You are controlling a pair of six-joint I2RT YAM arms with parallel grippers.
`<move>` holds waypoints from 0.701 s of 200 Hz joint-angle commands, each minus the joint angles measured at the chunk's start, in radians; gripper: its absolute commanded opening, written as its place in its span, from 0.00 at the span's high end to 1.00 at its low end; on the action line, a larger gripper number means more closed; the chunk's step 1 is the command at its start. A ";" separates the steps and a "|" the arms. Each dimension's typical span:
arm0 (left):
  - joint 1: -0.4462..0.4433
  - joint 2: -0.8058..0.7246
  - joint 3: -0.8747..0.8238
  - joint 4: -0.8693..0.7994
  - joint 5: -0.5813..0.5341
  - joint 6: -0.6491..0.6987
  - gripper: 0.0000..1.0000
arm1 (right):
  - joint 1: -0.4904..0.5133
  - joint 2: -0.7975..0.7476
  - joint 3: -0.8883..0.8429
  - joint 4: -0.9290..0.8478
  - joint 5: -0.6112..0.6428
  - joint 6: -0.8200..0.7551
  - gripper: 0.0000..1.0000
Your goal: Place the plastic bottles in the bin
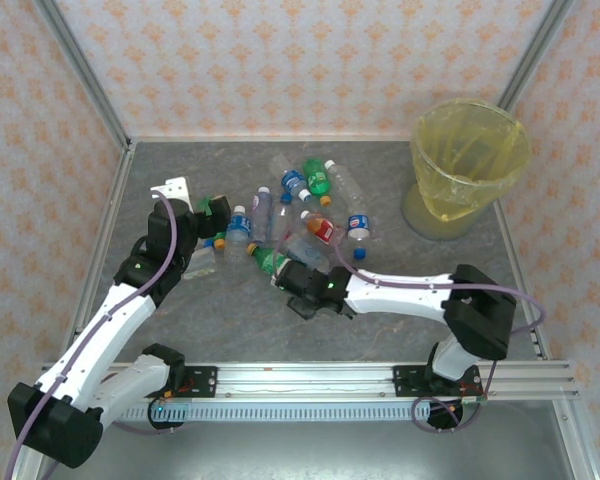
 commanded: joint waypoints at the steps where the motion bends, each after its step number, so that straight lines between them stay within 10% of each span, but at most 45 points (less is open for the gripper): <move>1: -0.001 0.000 0.042 -0.006 0.004 0.026 0.01 | 0.007 -0.090 -0.008 0.034 0.079 0.080 0.46; 66: -0.001 0.018 0.024 0.054 0.015 0.037 0.01 | -0.151 -0.259 0.111 0.058 0.160 0.144 0.44; 140: -0.001 -0.033 -0.018 0.150 0.115 -0.040 0.01 | -0.591 -0.342 0.344 0.058 0.066 0.176 0.43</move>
